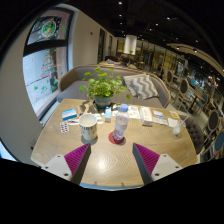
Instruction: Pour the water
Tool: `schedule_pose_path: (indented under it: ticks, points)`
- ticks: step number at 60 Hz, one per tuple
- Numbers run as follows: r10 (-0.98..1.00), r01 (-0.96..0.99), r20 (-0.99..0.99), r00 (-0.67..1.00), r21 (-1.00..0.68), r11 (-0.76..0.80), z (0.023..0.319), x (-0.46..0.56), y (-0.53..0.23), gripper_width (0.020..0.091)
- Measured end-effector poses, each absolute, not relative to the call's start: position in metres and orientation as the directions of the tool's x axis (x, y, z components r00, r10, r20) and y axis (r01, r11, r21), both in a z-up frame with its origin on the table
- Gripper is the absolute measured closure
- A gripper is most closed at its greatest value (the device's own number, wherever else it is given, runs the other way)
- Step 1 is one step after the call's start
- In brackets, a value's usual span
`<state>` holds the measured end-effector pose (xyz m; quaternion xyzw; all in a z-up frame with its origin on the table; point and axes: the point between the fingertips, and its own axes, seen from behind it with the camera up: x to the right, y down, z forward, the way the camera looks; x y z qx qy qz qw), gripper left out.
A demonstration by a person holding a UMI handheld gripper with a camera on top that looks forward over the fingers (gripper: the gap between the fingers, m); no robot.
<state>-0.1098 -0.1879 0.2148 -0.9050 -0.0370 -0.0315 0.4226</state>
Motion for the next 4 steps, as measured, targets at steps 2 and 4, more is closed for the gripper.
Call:
schedule_pose_path:
  ticks: [2,4]
  points:
    - [0.037,0.095,0.092,0.995,-0.765,-0.637,0.2163,-0.1077,-0.1874,0.0246]
    - [0.039,0.098,0.095,0.995,-0.763,-0.639,0.2157,-0.1067,-0.1884,0.0249]
